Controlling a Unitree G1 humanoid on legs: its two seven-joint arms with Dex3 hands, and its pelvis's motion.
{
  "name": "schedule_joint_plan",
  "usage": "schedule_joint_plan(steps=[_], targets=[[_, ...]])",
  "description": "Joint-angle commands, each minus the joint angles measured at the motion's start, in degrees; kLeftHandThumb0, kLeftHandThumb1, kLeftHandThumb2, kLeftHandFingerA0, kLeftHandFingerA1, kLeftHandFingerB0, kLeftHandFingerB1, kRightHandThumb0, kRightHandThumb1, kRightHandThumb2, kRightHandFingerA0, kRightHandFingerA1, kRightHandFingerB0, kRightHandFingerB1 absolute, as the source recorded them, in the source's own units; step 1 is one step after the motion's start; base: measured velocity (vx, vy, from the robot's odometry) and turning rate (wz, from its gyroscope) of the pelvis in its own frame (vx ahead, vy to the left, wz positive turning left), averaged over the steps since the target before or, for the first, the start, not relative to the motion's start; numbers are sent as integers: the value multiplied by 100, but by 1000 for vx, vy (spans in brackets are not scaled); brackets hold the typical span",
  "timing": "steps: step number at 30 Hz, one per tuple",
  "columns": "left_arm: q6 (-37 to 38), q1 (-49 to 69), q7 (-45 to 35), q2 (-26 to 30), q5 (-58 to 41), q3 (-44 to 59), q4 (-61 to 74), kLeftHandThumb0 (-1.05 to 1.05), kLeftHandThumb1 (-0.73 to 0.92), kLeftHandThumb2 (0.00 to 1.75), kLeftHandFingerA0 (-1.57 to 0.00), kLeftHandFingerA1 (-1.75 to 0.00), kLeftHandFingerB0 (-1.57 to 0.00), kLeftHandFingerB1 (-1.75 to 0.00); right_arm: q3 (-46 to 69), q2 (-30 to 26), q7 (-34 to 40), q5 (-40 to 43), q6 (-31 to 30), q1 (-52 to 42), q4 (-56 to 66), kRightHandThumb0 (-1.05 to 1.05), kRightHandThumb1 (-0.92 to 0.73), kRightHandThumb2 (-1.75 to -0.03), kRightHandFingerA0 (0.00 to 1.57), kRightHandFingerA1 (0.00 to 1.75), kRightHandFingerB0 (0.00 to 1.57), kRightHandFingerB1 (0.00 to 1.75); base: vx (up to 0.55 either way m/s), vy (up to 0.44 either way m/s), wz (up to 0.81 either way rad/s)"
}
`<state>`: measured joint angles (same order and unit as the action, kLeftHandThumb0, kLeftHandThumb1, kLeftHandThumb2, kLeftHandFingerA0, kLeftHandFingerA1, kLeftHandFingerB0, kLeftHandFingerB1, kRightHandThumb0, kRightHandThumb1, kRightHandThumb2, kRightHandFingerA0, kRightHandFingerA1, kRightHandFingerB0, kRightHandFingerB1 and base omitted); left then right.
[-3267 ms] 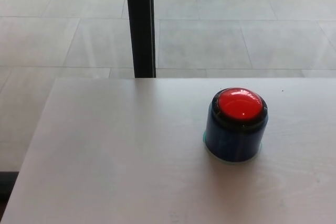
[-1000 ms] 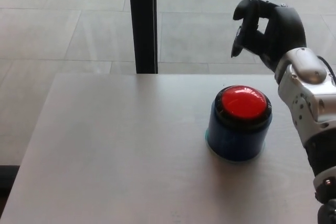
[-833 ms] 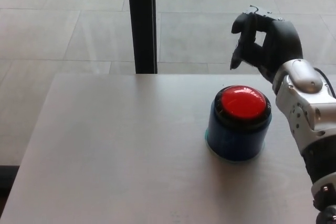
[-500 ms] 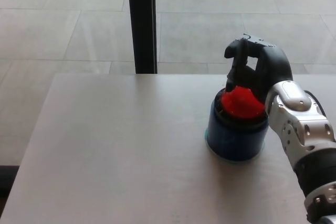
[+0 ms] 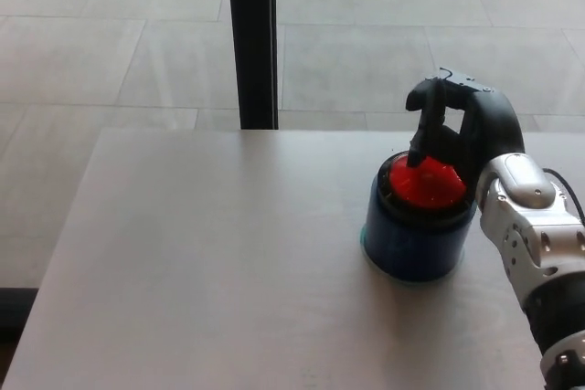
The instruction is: The robot uses its right hand to press the red button kept in the middle of the desk
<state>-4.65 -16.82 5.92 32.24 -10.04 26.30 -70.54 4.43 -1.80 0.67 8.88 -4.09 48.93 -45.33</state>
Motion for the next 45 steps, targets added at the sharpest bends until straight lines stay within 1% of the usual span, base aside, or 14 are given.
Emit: schedule_joint_plan(steps=[1, 4, 5, 14, 18, 22, 23, 26, 31, 32, 35, 40, 42, 45], targets=[[-61, -12, -57, 105, -107, 56, 5, -51, 86, 109, -10, -84, 0, -67, 4, -133, 94, -217, -175, -398, -353, -26, -53, -119, 100, 175, 80, 156, 0, 0, 0], [-101, -32, 34, 145, 100, -144, -16, -53, 83, 117, -29, -87, 0, -63, -45, -107, 127, -273, -110, -570, -489, -26, -53, -119, 99, 175, 77, 160, 0, 0, 0], [-93, -39, 22, 138, 27, -88, -36, -52, 89, 103, -26, -101, -1, -66, -47, -63, 174, -275, -93, -650, -512, -25, -52, -118, 98, 175, 77, 162, 0, 0, 0], [-75, -46, 26, 139, 48, -155, 15, -52, 88, 105, -17, -96, -1, -68, -354, 32, 269, -460, 106, -780, -672, -31, -55, -114, 100, 175, 80, 157, 0, 0, 0], [-69, -45, 72, 121, -47, -77, 37, -52, 87, 112, -33, -95, -3, -68, -376, -95, 106, -451, 109, -588, -642, -30, -54, -117, 100, 175, 76, 167, 0, 0, 0], [-18, -35, 43, 126, -18, -94, 5, -53, 85, 109, -14, -107, 0, -73, -396, -264, 116, -477, -87, -452, -558, -29, -57, -115, 96, 175, 76, 164, 0, 0, 0], [-39, -34, 52, 131, -32, -82, 23, -53, 87, 113, -32, -95, -6, -70, -397, -375, 128, -517, -86, -377, -577, -28, -56, -112, 96, 175, 77, 161, 0, 0, 0], [-51, 0, 17, 125, -27, -96, 55, -52, 87, 113, -32, -94, -4, -67, -289, -568, 194, -475, -141, -207, -540, -27, -54, -109, 98, 175, 71, 168, 0, 0, 0], [-55, -9, 53, 81, -125, 12, 24, -53, 88, 110, -25, -91, -2, -67, -223, -784, 71, -435, -248, -24, -377, -29, -53, -116, 99, 175, 77, 159, 0, 0, 0], [-48, 11, -58, 102, -68, -44, -31, -52, 88, 108, -6, -97, 0, -67, -60, -856, 74, -315, -149, 159, -422, -28, -47, -125, 100, 175, 79, 159, 0, 0, 0], [-34, 48, 28, 86, -31, -84, -5, -51, 88, 111, -37, -98, -10, -71, 236, -941, -26, -102, -235, 468, -414, -27, -48, -126, 97, 175, 73, 159, 0, 0, 0], [-20, 75, 14, 79, -60, -49, -43, -52, 88, 112, -28, -91, -3, -67, 841, -1130, 11, 197, -611, 1224, -425, -31, -62, -107, 97, 175, 75, 150, 0, 0, 0], [-40, 56, 71, 69, -96, -8, -50, -52, 90, 106, -20, -98, -1, -64, 981, -1235, -65, 233, -522, 1360, -342, -29, -43, -133, 101, 175, 74, 157, 0, 0, 0], [34, 149, -19, 82, -79, -14, -34, -52, 88, 112, -29, -95, -6, -70, 1170, -1339, -135, 284, -458, 1461, -205, -28, -45, -134, 100, 175, 75, 157, 0, 0, 0]])
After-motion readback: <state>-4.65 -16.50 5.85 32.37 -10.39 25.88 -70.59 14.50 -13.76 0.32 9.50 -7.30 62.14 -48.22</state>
